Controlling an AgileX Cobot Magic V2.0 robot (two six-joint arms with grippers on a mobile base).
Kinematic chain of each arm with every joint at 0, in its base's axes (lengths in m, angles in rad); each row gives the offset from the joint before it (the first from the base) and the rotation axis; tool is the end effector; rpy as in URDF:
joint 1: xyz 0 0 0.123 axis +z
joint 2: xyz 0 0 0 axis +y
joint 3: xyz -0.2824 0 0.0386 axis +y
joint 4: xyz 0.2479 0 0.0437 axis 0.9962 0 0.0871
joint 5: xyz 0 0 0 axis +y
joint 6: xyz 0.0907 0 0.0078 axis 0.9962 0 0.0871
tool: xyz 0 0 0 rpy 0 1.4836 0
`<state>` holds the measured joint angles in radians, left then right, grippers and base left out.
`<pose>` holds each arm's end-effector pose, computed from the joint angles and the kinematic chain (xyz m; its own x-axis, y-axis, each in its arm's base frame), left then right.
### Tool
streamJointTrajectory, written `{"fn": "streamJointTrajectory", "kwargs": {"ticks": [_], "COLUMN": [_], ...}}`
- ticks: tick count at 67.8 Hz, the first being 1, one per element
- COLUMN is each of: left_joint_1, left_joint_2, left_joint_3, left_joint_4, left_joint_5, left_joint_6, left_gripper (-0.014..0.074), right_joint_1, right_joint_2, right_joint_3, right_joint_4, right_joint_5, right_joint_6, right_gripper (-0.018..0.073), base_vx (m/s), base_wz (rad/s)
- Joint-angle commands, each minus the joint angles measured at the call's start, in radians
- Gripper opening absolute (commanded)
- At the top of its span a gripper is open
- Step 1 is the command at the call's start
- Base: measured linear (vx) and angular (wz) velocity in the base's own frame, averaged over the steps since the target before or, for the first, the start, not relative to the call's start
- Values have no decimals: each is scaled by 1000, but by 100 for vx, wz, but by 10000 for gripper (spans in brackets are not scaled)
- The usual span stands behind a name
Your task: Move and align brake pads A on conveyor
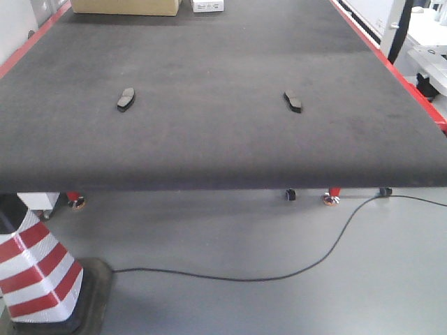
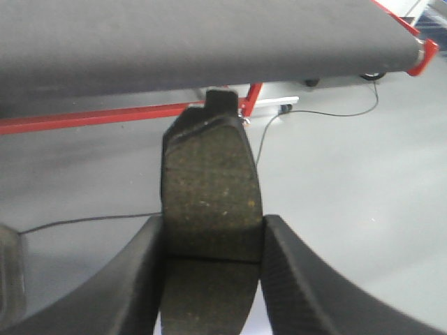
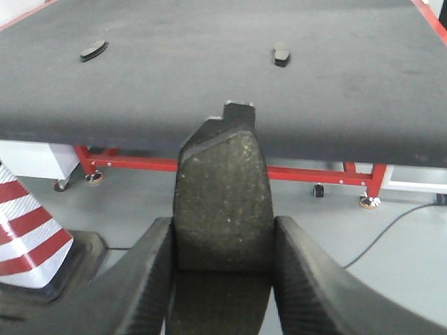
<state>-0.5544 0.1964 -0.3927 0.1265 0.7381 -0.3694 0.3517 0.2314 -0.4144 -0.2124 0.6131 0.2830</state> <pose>0.0438 -0.0180 0.2676 -0.4814 -0.0209 -0.8763 0.3415 0.9163 -0.2094 0.0556 0.0086 0.2838 -0.3298 -0.0066 -0.9440 -0.1998 0.9778 0.0630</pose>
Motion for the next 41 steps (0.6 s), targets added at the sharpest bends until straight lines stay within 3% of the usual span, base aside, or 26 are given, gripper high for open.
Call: {"fn": "streamJointTrajectory", "kwargs": {"ticks": [1,41], "left_joint_1": [-1,-1], "left_joint_2": [7,7], "left_joint_3": [-29,-29], "left_joint_4": [2,2], "left_joint_5": [-92,-92], "left_joint_6": [-4,-4], "left_gripper": [-6,-6], "right_joint_1": [-3,-3], "right_joint_2": [8,8], "right_joint_3": [-30,-30], "right_joint_4": [-20,-20], "right_joint_5": [-99,-99], "right_joint_6": [-6,-6], "right_gripper": [-4,-4], "base_vx": [28,35], "base_wz": [3,3]}}
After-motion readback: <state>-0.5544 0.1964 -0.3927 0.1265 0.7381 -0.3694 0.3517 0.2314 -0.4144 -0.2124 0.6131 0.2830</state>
